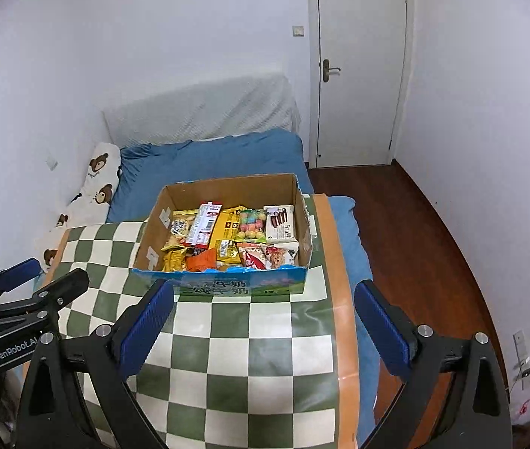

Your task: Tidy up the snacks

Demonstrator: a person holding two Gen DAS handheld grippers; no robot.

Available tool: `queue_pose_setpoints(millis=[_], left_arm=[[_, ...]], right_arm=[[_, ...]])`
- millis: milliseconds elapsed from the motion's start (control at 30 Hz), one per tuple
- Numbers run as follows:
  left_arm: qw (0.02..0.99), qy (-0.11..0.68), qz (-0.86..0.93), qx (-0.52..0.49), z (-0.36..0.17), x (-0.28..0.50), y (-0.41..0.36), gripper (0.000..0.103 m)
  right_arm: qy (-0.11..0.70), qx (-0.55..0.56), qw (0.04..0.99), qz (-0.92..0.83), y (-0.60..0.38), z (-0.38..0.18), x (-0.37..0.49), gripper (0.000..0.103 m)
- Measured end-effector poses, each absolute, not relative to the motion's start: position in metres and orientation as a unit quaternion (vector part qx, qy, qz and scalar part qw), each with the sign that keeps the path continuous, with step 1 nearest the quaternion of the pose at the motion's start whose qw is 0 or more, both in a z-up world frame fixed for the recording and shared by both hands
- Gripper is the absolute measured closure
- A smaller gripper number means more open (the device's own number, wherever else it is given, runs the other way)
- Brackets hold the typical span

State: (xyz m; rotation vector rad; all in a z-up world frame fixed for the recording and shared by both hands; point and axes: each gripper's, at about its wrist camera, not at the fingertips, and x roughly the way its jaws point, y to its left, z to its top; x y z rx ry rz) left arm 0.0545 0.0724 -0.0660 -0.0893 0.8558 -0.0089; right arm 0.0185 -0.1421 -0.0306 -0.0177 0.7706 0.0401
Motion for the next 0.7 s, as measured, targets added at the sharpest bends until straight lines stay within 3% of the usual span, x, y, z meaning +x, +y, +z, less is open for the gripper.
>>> queue_pose_setpoints(millis=[467, 533, 700], left_arm=[[0.92, 0.391, -0.004, -0.041, -0.052, 0.039, 0.072, 0.014], [0.919, 0.391, -0.002, -0.04, -0.055, 0.045, 0.072, 0.0], [0.92, 0.39, 0.015, -0.035, -0.065, 0.067, 0.073, 0.0]], right_arm=[[0.363, -0.019, 0.931, 0.029, -0.134, -0.016, -0.002, 0.001], [0.366, -0.021, 0.93, 0.025, -0.135, -0.02, 0.005, 0.001], [0.37, -0.023, 0.929, 0.012, -0.135, -0.032, 0.029, 0.001]])
